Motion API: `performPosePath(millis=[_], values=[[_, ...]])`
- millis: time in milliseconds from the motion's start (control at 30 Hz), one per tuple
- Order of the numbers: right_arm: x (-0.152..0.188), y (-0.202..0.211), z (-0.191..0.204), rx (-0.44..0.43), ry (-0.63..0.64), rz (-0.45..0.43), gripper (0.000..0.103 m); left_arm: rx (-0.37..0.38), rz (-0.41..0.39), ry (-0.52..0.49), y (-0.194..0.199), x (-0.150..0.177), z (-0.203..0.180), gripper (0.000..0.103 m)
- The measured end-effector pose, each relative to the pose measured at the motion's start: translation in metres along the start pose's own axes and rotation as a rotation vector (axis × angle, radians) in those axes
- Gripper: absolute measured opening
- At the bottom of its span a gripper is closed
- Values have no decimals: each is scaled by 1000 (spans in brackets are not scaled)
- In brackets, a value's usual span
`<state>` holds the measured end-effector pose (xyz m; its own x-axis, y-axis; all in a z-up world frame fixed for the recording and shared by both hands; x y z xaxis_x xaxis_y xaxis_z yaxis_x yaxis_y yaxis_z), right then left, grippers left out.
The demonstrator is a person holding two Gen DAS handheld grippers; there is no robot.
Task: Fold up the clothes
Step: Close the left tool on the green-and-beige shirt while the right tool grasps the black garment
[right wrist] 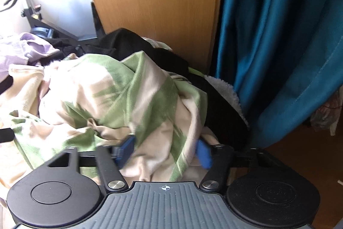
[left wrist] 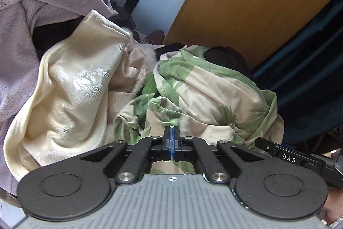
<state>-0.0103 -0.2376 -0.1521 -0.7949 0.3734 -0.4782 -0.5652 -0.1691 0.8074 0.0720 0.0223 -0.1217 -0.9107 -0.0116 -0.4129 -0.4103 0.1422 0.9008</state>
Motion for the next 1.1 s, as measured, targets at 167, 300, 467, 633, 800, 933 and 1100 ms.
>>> performPosePath(millis=[167, 300, 467, 633, 800, 933, 1100], values=[[2, 0, 5, 1, -2, -9, 13, 15, -28, -13, 3, -1, 6, 1], [2, 6, 4, -5, 1, -16, 9, 26, -5, -46, -10, 6, -3, 34], [5, 14, 1, -23, -7, -23, 7, 28, 48, -50, -33, 12, -15, 67], [9, 18, -3, -28, -28, -27, 7, 13, 87, -64, -53, 10, -28, 68], [8, 15, -5, -24, -42, -28, 7, 2, 86, -138, -50, 12, -37, 26], [5, 10, -3, -17, -38, -23, 8, -13, 68, -167, -43, 14, -37, 12], [1, 5, 1, -15, -5, -24, 40, 24, 44, -153, -26, 18, -29, 8]])
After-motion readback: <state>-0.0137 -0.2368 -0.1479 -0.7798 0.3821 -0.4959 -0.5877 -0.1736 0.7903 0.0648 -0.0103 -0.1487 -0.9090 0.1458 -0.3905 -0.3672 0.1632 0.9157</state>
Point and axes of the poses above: each gripper's, at about its wrist camera, not at the fingertips, and y roughly against the way its jaws point, z to its left, x to its underside, the point moved 5 cm from there along -y, roughly the way its jaws point, and after that the axes turned 15 degrees about -x, right-handed, at the moved point
